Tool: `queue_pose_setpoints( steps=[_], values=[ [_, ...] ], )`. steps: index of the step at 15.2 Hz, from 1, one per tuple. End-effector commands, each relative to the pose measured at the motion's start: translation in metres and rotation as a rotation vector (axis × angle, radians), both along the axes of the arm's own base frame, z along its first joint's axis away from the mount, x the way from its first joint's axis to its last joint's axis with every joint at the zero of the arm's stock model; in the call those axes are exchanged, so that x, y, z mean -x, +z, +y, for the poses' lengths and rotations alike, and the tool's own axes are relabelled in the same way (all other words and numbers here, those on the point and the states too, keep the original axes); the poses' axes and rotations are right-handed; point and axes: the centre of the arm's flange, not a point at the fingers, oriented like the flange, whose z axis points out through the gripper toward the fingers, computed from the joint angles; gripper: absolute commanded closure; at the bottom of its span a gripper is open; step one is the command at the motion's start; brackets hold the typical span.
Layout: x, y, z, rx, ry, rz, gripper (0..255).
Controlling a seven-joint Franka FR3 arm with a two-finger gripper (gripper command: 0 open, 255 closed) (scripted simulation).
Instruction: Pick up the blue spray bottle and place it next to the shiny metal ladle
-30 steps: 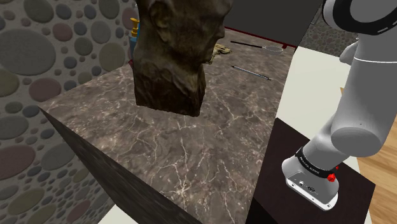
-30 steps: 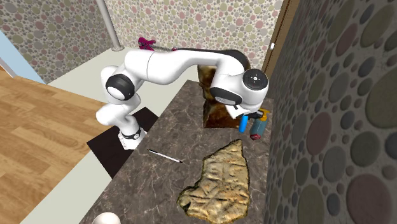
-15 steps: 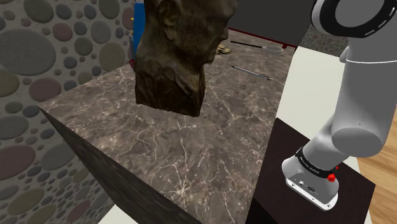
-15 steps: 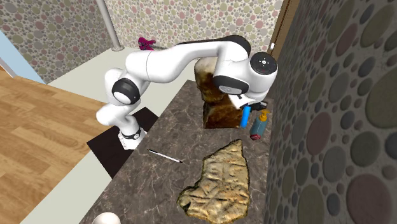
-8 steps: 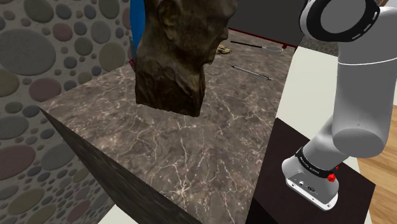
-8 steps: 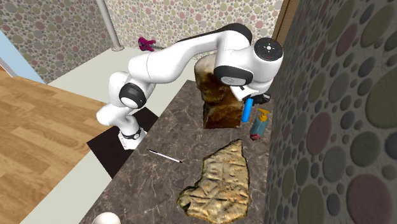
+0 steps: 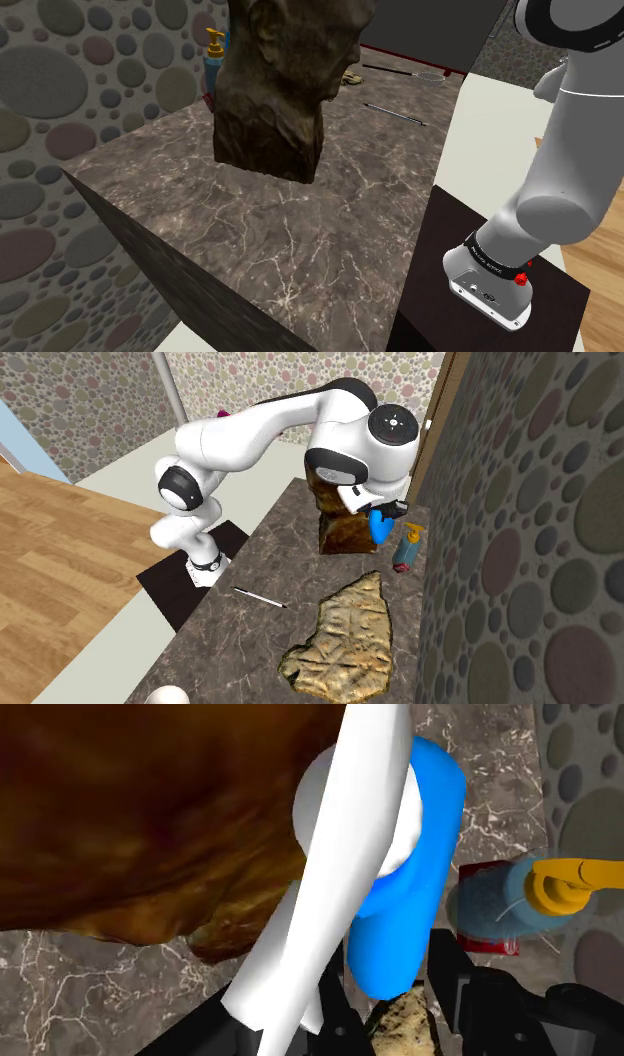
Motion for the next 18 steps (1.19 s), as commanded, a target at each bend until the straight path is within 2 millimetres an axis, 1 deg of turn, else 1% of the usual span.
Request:
queue_pose_setpoints(
  steps=[1,18],
  values=[
    [0.011,-0.006,-0.026,0.001,0.002,0.004,255],
    [0.084,-0.006,-0.238,0.001,0.002,0.004,255]
  ],
)
